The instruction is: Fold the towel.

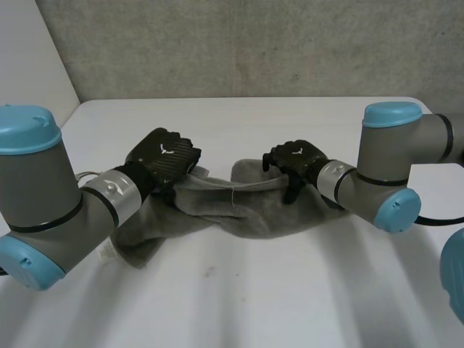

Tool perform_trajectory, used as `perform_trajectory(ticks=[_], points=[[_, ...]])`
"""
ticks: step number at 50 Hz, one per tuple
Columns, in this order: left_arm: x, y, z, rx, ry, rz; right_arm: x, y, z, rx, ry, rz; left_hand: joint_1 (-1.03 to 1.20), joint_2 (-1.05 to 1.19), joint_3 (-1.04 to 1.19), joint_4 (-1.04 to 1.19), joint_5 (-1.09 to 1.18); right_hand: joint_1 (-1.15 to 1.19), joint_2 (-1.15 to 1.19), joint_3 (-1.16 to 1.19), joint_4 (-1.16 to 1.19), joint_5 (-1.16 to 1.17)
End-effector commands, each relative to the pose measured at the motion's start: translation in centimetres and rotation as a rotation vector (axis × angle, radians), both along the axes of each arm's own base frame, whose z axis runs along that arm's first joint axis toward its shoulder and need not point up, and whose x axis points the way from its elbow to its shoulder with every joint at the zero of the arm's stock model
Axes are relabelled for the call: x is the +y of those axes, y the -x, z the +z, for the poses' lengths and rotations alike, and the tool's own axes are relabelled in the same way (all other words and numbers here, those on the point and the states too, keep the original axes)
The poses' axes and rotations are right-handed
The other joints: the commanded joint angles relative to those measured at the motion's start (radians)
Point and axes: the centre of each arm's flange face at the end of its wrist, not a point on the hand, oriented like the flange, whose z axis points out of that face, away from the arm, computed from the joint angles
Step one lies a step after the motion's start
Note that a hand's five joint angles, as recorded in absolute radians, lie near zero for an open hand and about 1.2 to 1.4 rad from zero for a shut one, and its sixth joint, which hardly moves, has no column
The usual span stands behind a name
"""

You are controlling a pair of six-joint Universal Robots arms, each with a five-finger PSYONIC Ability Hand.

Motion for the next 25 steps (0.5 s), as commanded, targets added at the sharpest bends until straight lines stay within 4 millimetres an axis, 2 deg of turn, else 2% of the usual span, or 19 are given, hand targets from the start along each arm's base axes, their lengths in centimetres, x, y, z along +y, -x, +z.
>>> perform_trajectory(ticks=[1,2,4,6,7,8,10,11,13,14,15,16,18,19,21,22,23,24,25], points=[[-0.3,-0.3,0.3,0.006,0.008,0.011,-0.4,-0.6,-0.6,0.02,-0.038,0.016,0.234,0.183,0.186,0.18,0.195,0.481,0.552,0.551,0.554,0.559],[-0.4,-0.3,0.4,0.008,0.016,0.012,-0.8,-0.7,-0.5,0.02,-0.03,0.015,0.234,0.183,0.186,0.18,0.195,0.721,0.792,0.792,0.794,0.8],[-0.6,-0.3,0.5,0.01,0.022,0.013,-1.2,-0.9,0.1,0.015,-0.011,0.008,0.234,0.183,0.186,0.18,0.195,0.842,0.913,0.912,0.915,0.92],[-0.9,-0.3,0.7,0.012,0.03,0.018,-1.8,-1.0,1.0,0.005,0.021,-0.001,0.234,0.183,0.186,0.18,0.195,0.843,0.914,0.913,0.916,0.921],[-1.5,-0.3,0.7,0.015,0.041,0.024,-2.4,-1.2,2.3,-0.013,0.071,-0.007,0.234,0.183,0.186,0.18,0.195,0.843,0.914,0.913,0.916,0.921],[-1.5,-0.3,0.7,0.015,0.041,0.024,-2.4,-1.2,2.3,-0.013,0.071,-0.007,0.234,0.183,0.186,0.18,0.195,0.843,0.914,0.913,0.916,0.921],[-3.3,0.3,1.1,0.032,0.092,0.029,-3.6,-1.4,6.2,-0.058,0.204,-0.03,0.234,0.183,0.186,0.18,0.195,0.843,0.914,0.913,0.916,0.921],[-3.3,0.3,1.1,0.032,0.092,0.029,-3.6,-1.4,6.2,-0.058,0.204,-0.03,0.234,0.183,0.186,0.18,0.195,0.843,0.914,0.913,0.916,0.921],[-5.6,1.4,3.0,0.068,0.189,0.033,-4.5,-1.5,11.5,-0.113,0.382,-0.054,0.234,0.183,0.186,0.18,0.195,0.843,0.914,0.913,0.916,0.921],[-5.6,1.4,3.0,0.068,0.19,0.033,-4.5,-1.5,11.5,-0.113,0.383,-0.055,0.234,0.183,0.186,0.18,0.195,0.843,0.914,0.913,0.916,0.921],[-6.8,1.9,5.2,0.102,0.263,0.037,-4.5,-1.4,14.6,-0.148,0.482,-0.066,0.234,0.183,0.186,0.18,0.195,0.843,0.914,0.913,0.916,0.921],[-6.8,1.9,5.2,0.102,0.263,0.037,-4.5,-1.4,14.6,-0.148,0.483,-0.067,0.234,0.183,0.186,0.18,0.195,0.843,0.914,0.913,0.916,0.921],[-8.2,2.7,10.6,0.2,0.423,0.039,-4.0,-1.2,20.9,-0.255,0.691,-0.088,0.234,0.183,0.186,0.18,0.195,0.843,0.914,0.913,0.916,0.921],[-8.2,2.7,10.7,0.201,0.423,0.039,-4.0,-1.2,21.0,-0.255,0.692,-0.088,0.234,0.183,0.186,0.18,0.195,0.843,0.914,0.913,0.916,0.921],[-8.7,2.9,16.5,0.362,0.587,0.078,-3.0,-0.6,26.2,-0.36,0.869,-0.124,0.234,0.183,0.186,0.18,0.195,0.843,0.914,0.913,0.916,0.921],[-8.7,2.9,16.5,0.363,0.587,0.078,-3.0,-0.6,26.3,-0.36,0.87,-0.125,0.234,0.183,0.186,0.18,0.195,0.843,0.914,0.913,0.916,0.921],[-8.7,2.6,19.0,0.465,0.642,0.105,-2.2,-0.4,28.2,-0.401,0.92,-0.145,0.234,0.183,0.186,0.18,0.195,0.843,0.914,0.913,0.916,0.921],[-8.7,2.6,19.0,0.466,0.642,0.105,-2.2,-0.4,28.2,-0.401,0.92,-0.145,0.234,0.183,0.186,0.18,0.195,0.843,0.914,0.913,0.916,0.921],[-8.6,2.2,20.5,0.557,0.663,0.126,-1.5,-0.1,29.6,-0.426,0.948,-0.158,0.234,0.183,0.186,0.18,0.195,0.843,0.914,0.913,0.916,0.921]])
